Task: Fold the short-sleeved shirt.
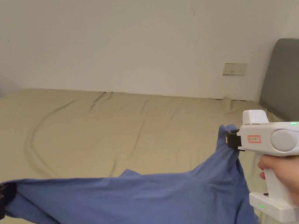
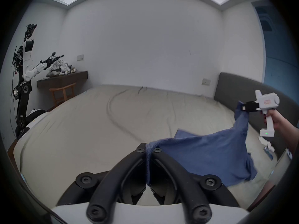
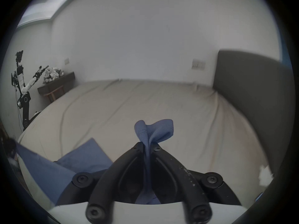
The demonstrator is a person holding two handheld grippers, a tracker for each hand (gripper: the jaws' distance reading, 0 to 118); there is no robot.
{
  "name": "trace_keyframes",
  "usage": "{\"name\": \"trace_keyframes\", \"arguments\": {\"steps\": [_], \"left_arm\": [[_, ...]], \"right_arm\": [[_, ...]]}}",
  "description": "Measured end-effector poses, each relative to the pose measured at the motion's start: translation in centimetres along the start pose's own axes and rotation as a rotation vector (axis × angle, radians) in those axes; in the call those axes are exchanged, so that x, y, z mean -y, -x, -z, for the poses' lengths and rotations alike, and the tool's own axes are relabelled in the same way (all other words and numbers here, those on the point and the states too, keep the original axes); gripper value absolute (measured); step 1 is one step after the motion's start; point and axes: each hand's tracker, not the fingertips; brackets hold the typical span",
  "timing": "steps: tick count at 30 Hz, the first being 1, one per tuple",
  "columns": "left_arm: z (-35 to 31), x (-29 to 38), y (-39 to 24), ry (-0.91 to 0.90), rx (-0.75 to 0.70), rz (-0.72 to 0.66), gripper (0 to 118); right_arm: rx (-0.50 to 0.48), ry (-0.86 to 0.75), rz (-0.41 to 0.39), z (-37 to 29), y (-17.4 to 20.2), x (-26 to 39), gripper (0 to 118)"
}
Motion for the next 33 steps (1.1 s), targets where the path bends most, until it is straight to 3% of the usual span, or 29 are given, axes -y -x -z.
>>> {"name": "trace_keyframes", "arguments": {"steps": [9,15,23,27,31,33], "left_arm": [[-3.0,-12.2,-4.1,-0.195,0.016,0.131,1],[-3.8,-20.7,-6.5,-0.265,0.003,0.161,1],[0.7,-29.3,-7.5,-0.299,-0.077,0.204,1],[5.6,-32.1,-7.2,-0.296,-0.121,0.219,1],[10.0,-34.1,-6.6,-0.309,-0.165,0.199,1],[12.3,-34.6,-6.0,-0.330,-0.182,0.214,1]], "right_arm": [[0.147,-0.315,-0.067,-20.3,-3.4,-12.1,10],[0.240,-0.433,-0.082,-24.3,-4.1,-18.3,10],[0.326,-0.490,-0.115,-20.8,-4.0,-25.8,10],[0.356,-0.504,-0.100,-16.0,-3.7,-29.5,10],[0.324,-0.542,-0.051,-11.9,-3.4,-33.1,10],[0.349,-0.553,-0.105,-9.6,-2.7,-34.9,10]]}}
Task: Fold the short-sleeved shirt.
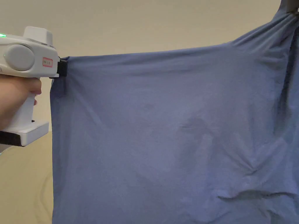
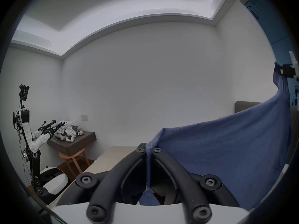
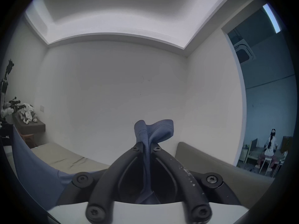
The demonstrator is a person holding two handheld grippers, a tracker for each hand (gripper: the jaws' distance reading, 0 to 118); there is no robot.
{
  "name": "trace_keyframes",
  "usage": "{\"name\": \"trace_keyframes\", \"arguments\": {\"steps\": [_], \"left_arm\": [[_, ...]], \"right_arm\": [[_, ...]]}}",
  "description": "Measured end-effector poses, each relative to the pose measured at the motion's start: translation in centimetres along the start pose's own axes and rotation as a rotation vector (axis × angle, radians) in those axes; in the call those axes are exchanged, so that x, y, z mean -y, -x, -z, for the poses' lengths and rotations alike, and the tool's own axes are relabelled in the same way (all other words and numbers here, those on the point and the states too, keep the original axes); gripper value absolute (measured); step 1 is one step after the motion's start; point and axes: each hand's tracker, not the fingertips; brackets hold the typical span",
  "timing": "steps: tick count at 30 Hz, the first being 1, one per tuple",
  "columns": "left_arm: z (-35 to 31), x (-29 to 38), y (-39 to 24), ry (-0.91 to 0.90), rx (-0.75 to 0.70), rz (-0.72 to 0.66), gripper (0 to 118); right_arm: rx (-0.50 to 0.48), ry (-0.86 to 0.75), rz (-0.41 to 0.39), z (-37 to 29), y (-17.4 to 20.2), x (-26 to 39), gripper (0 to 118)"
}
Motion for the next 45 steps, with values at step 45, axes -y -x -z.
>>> {"name": "trace_keyframes", "arguments": {"steps": [45], "left_arm": [[2.4,33.4,-5.2,0.281,0.002,-0.012,1]], "right_arm": [[-0.099,0.313,-0.042,-4.0,8.7,38.6,10]]}}
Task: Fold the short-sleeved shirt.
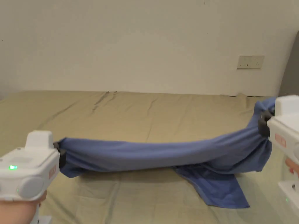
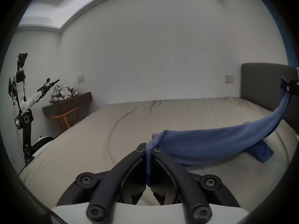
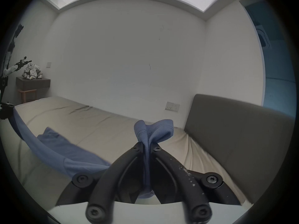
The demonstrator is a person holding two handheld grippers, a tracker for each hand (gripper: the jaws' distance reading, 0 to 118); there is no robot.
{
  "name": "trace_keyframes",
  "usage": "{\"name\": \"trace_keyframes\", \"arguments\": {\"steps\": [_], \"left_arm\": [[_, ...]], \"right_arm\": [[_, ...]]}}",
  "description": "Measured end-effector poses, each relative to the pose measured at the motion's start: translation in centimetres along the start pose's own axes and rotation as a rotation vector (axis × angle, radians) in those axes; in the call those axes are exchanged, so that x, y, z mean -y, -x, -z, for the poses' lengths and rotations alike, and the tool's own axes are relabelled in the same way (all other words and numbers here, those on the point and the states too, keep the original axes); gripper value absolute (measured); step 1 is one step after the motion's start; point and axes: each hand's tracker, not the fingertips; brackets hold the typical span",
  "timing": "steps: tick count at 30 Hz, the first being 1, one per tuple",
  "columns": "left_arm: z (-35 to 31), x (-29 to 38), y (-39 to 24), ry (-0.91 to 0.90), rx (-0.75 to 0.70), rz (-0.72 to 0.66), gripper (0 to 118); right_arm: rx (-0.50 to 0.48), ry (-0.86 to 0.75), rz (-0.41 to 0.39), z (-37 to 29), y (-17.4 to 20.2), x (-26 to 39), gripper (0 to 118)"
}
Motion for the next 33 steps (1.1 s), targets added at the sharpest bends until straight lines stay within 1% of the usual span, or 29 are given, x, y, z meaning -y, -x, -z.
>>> {"name": "trace_keyframes", "arguments": {"steps": [2,4,5,7,9,10,11,15,18,22,23,25,26,28,29,32,33], "left_arm": [[-2.7,2.1,0.1,0.014,0.012,-0.009,1],[-5.3,3.9,0.2,0.049,0.019,-0.014,1],[-6.7,4.9,0.4,0.062,0.020,-0.029,1],[-8.4,6.6,1.6,0.106,0.029,-0.082,1],[-10.8,7.8,2.2,0.134,0.054,-0.074,1],[-12.0,8.3,2.5,0.131,0.072,-0.044,1],[-13.4,8.7,2.7,0.126,0.078,-0.001,1],[-18.9,9.7,4.2,0.158,0.110,-0.010,1],[-22.5,10.6,4.7,0.250,0.166,0.035,1],[-25.3,12.0,4.6,0.279,0.160,0.075,1],[-25.7,12.3,4.6,0.326,0.158,0.072,1],[-26.7,12.6,4.7,0.343,0.177,0.074,1],[-27.1,12.9,4.8,0.352,0.181,0.084,1],[-27.8,13.2,5.0,0.384,0.187,0.078,1],[-28.2,13.4,5.2,0.397,0.198,0.054,1],[-28.4,14.4,5.4,0.466,0.215,0.032,1],[-28.4,14.8,5.3,0.463,0.209,0.032,1]], "right_arm": [[-0.024,0.027,-0.001,-2.9,-0.2,2.3,10],[-0.042,0.040,-0.023,-5.5,-0.7,4.8,10],[-0.047,0.050,-0.018,-7.4,-1.0,6.0,10],[-0.071,0.088,0.026,-10.6,-1.6,8.0,10],[-0.078,0.107,0.065,-14.1,-2.2,9.7,10],[-0.077,0.115,0.066,-15.6,-2.5,10.3,10],[-0.079,0.118,0.057,-17.2,-2.7,10.9,10],[-0.115,0.141,0.035,-23.1,-3.3,12.4,10],[-0.134,0.195,0.014,-26.8,-3.3,13.5,10],[-0.162,0.263,-0.030,-30.0,-2.5,15.7,10],[-0.170,0.282,-0.027,-30.5,-2.5,16.2,10],[-0.208,0.335,0.025,-31.1,-2.4,16.9,10],[-0.200,0.354,0.028,-31.4,-2.4,17.1,10],[-0.201,0.367,0.001,-32.3,-2.2,17.2,10],[-0.206,0.383,-0.007,-32.7,-2.2,17.4,10],[-0.213,0.442,-0.017,-33.0,-2.1,18.4,10],[-0.211,0.456,-0.016,-32.8,-2.1,18.7,10]]}}
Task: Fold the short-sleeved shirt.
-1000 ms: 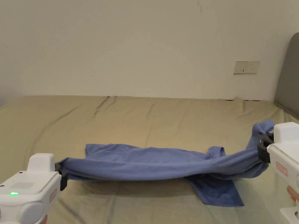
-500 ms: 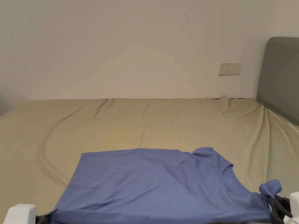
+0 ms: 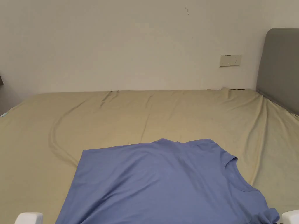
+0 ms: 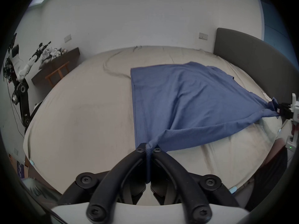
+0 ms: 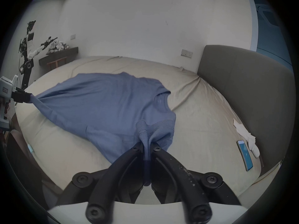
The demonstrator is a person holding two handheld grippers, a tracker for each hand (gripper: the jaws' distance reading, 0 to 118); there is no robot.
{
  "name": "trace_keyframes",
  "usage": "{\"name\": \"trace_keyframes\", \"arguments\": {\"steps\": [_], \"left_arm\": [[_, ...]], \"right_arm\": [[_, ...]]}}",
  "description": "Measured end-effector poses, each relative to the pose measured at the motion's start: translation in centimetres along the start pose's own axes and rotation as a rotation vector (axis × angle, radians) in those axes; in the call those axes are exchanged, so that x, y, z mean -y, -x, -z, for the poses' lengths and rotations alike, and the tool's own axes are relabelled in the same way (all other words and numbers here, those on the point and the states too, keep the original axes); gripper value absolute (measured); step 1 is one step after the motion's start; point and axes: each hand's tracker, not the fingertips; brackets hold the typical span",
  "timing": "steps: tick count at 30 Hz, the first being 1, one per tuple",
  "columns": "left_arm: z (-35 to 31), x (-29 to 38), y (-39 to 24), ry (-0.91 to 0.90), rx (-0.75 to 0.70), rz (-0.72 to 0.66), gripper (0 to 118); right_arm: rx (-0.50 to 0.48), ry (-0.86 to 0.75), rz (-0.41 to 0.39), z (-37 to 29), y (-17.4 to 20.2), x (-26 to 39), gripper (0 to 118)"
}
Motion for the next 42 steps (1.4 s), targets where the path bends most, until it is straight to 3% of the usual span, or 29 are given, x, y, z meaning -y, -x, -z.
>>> {"name": "trace_keyframes", "arguments": {"steps": [3,4,5,6,7,8,10,14,15,16,18,19,21,22,24,30,31,32,33,34,39,42], "left_arm": [[0.8,0.5,-0.2,0.028,-0.010,0.003,3],[0.9,0.5,-0.4,0.031,-0.017,-0.003,14],[1.0,0.7,-0.5,0.032,-0.022,-0.009,33],[0.9,0.8,-0.6,0.032,-0.019,-0.013,63],[0.8,1.1,-0.6,0.016,-0.013,-0.028,103],[0.5,1.4,-0.6,-0.008,-0.013,-0.040,118],[-0.4,1.7,-0.2,-0.069,-0.025,-0.043,111],[-5.2,2.7,-1.5,-0.283,-0.150,-0.009,108],[-6.6,3.2,-1.8,-0.361,-0.150,-0.017,104],[-8.0,3.7,-2.2,-0.425,-0.163,-0.032,94],[-10.7,5.1,-3.5,-0.529,-0.152,-0.061,89],[-11.5,5.8,-4.0,-0.568,-0.151,-0.059,73],[-12.4,7.3,-5.5,-0.586,-0.213,-0.045,17],[-12.7,7.9,-5.9,-0.583,-0.223,-0.054,0],[-13.0,8.5,-6.0,-0.538,-0.163,-0.081,0],[-9.3,7.6,-5.1,-0.332,-0.121,-0.069,3],[-8.5,7.1,-4.5,-0.303,-0.102,-0.089,37],[-7.2,6.3,-3.8,-0.236,-0.091,-0.095,78],[-5.7,5.8,-3.1,-0.182,-0.084,-0.105,107],[-4.4,5.4,-2.5,-0.145,-0.058,-0.104,118],[1.0,3.3,-1.1,0.053,-0.069,-0.129,105],[1.8,2.6,-1.7,0.042,-0.068,-0.099,81]], "right_arm": [[-0.014,0.040,0.023,0.9,-0.1,0.4,10],[-0.020,0.050,0.043,1.2,-0.2,0.5,10],[-0.020,0.054,0.048,1.4,-0.2,0.6,11],[-0.017,0.064,0.048,1.5,-0.2,0.7,13],[-0.016,0.064,0.051,1.5,-0.3,0.9,30],[-0.013,0.054,0.064,1.2,-0.4,1.1,56],[0.014,-0.031,0.082,0.2,-0.5,1.3,114],[0.032,-0.207,0.119,-3.5,-0.4,1.6,118],[0.049,-0.241,0.121,-4.5,-0.1,1.7,117],[0.067,-0.285,0.123,-5.6,0.2,1.9,108],[0.042,-0.368,0.116,-7.4,1.1,2.4,103],[0.016,-0.374,0.112,-7.8,1.5,2.7,83],[0.038,-0.389,0.114,-8.5,2.7,3.5,19],[0.041,-0.394,0.117,-8.8,3.2,3.9,2],[-0.023,-0.359,0.096,-8.7,3.5,4.3,2],[-0.079,-0.299,0.101,-7.2,4.8,5.3,1],[-0.091,-0.300,0.099,-7.0,5.1,5.3,1],[-0.097,-0.301,0.095,-6.9,5.2,5.3,1],[-0.104,-0.300,0.087,-6.9,5.3,5.1,1],[-0.110,-0.302,0.080,-6.9,5.4,5.0,1],[-0.131,-0.304,0.065,-6.6,5.8,4.5,1],[-0.140,-0.299,0.066,-6.5,5.9,4.2,1]]}}
